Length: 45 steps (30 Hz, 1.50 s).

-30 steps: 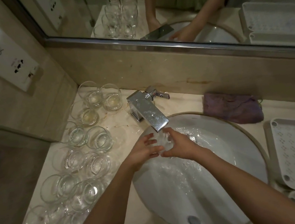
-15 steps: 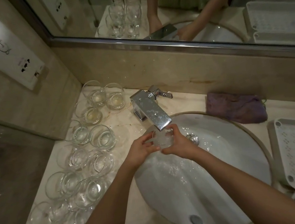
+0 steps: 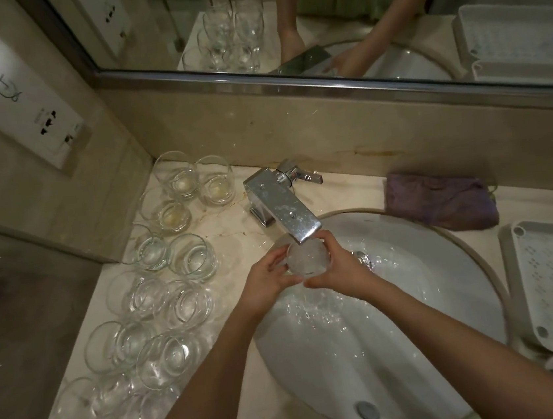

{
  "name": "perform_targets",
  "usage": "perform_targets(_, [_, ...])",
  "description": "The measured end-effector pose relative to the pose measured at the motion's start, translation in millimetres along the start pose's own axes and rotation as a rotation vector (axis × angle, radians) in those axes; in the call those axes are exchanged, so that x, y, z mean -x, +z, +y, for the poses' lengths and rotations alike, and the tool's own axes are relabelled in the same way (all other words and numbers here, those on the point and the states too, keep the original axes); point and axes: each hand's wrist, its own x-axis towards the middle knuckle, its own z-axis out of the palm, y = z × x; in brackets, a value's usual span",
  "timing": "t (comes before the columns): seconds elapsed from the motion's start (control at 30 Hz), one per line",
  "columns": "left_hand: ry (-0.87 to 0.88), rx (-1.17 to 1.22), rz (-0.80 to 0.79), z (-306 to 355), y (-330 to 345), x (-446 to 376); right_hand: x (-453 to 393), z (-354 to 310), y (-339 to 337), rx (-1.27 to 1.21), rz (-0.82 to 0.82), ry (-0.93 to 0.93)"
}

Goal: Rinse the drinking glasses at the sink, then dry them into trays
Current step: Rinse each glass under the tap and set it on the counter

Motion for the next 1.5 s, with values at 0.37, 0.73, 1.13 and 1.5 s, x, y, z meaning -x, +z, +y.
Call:
perform_targets(0.37, [-0.059,-0.266,-0.080,9.8,-21.4,-13.2,-7.8,2.4,1.8,-0.090,-0.119,0.120])
perform_targets(0.73, [-0.057,-0.246,-0.082,-1.5,-17.6,-6.9,-8.1,-9.9,-8.0,0.242,-0.112,0.078])
perform_targets(1.13, [-0.006,-0.283,-0.036,6.9,-17.1,-8.7,-6.9,7.3,5.5,0.130,0.018,0.001])
perform_targets(1.5, [0.018,-0.275,-0.020,18.6,-14.9,-10.9,-0.1,3.3,8.2,-0.276,0.055,0.101])
